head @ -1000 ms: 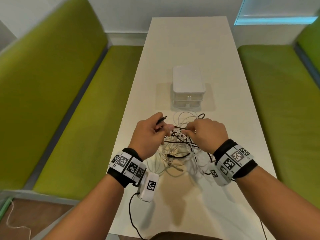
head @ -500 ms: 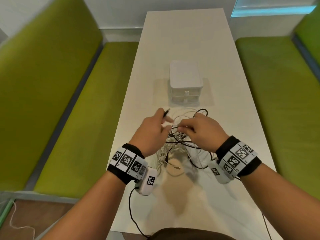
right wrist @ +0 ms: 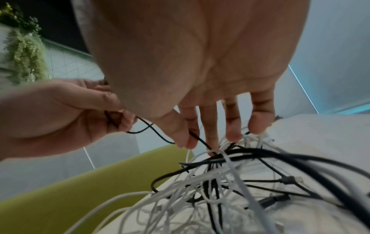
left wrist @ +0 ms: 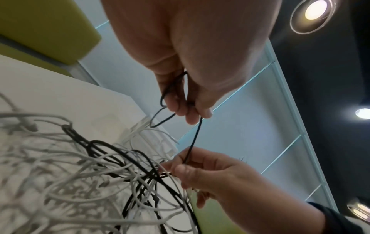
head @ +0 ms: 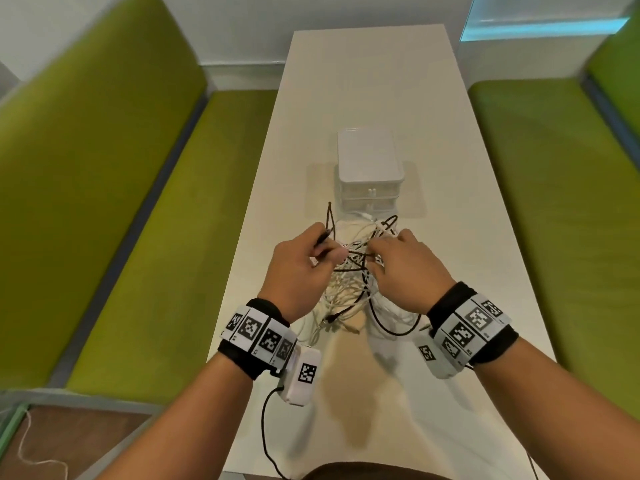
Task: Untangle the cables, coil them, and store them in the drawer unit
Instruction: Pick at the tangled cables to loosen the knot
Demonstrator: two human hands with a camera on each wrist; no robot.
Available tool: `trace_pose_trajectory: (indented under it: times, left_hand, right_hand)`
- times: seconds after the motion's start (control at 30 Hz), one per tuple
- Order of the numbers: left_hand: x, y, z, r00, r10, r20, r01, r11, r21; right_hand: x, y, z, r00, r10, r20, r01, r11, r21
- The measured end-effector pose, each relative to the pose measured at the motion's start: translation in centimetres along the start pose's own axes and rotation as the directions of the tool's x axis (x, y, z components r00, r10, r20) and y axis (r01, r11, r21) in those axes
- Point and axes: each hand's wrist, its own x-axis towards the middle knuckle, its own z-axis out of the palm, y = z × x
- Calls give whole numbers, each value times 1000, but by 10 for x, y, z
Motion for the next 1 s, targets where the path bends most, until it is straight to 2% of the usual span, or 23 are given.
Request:
trace_pose_trajectory:
  times: [0.07,0.17,0.27,0.37,0.47,0.57,0.63,0.7,0.73,0.83,0.87,0.97,1.0]
  left_hand:
    - [-1,-5,-3,999,-15,-32,15,1000,-14]
    - [1,-13,-11,997,-67,-45,69,997,37]
    - [1,-9,-14,996,-85,21,86,996,-26]
    - [-2,0,-13,998,-55,16,56,998,-42]
    - [4,-12,-17,996,-83,-16,85,988,129]
    - [12,-30,-20,973,-229,12,217,936,276]
    - [13,-33,-18,963,-269,18,245,904,350]
    - [11,-29,-13,967,-252,32,219,891,397]
    - [9,-26,-11,977,-209,41,175,898,403]
    - [4,-19,-2,994,-1,111,-43,917,396]
    - [3,-17,2,988,24,156,-83,921,380]
    - [4,-4,14,958,-39,284,-46,957,286]
    - [5,-2,16,957,-54,284,-22,966,258]
  right_hand:
    - [2,1,-1,999,36,9,-38,985,171]
    - [6,7,-1,978,166,-126,-112,928,356]
    - [4,4,4,957,245,-154,-180,921,346]
    - [1,2,9,978,193,-81,-152,921,360]
    - [-1,5,0,981,164,-104,-103,894,436]
    - [-3,2,-7,967,179,-182,-74,880,469]
    - [1,3,-4,971,207,-117,-126,864,488]
    - [3,8,0,977,212,-24,-179,876,449]
    - [3,12,1,982,186,-16,-165,906,391]
    - [1,14,1,992,93,-82,-82,988,130]
    - [1,12,-1,994,51,-100,-39,993,115]
    - [-2,-1,-5,988,-76,-138,97,983,157]
    - [-4,-6,-5,981,-95,-170,120,982,145]
